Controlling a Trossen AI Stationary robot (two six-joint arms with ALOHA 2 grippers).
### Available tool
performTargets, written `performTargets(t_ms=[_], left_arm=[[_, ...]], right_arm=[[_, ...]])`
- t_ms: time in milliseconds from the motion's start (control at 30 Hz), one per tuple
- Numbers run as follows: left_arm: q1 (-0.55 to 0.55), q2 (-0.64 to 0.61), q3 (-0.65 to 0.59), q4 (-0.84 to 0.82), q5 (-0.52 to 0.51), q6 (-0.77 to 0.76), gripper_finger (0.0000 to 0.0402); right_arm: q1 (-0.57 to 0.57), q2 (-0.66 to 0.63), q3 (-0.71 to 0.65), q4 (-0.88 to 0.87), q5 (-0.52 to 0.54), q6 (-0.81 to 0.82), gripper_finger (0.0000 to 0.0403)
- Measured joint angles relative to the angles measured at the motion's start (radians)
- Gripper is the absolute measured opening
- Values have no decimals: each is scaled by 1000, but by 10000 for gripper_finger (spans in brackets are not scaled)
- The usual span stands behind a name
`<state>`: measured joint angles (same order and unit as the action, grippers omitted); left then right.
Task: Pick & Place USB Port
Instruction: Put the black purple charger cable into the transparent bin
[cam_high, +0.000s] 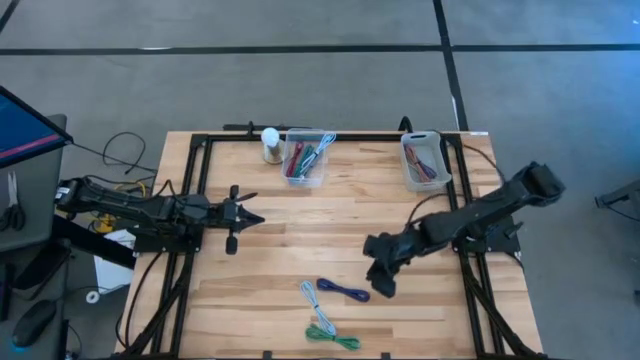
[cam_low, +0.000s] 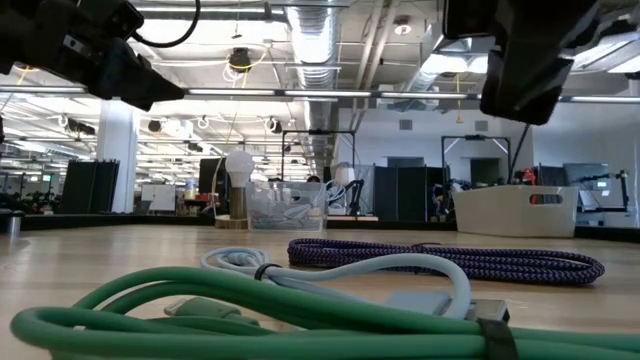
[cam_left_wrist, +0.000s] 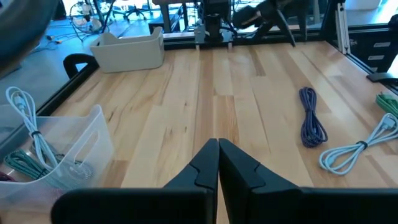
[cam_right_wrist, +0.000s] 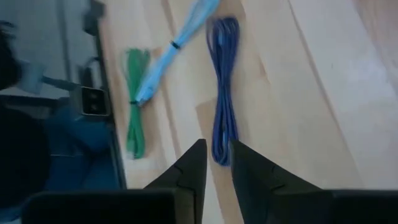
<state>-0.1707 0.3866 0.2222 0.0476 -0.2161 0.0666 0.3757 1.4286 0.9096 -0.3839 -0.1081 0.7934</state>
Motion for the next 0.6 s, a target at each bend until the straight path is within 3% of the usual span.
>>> performTargets(t_ms=[167, 600], left_arm=[[0, 0, 0, 6, 0, 0, 12], [0, 0, 0, 6, 0, 5, 12]], right_arm=[[27, 137, 116, -128, 0, 13, 88], [66, 425, 272, -132, 1, -10, 147]])
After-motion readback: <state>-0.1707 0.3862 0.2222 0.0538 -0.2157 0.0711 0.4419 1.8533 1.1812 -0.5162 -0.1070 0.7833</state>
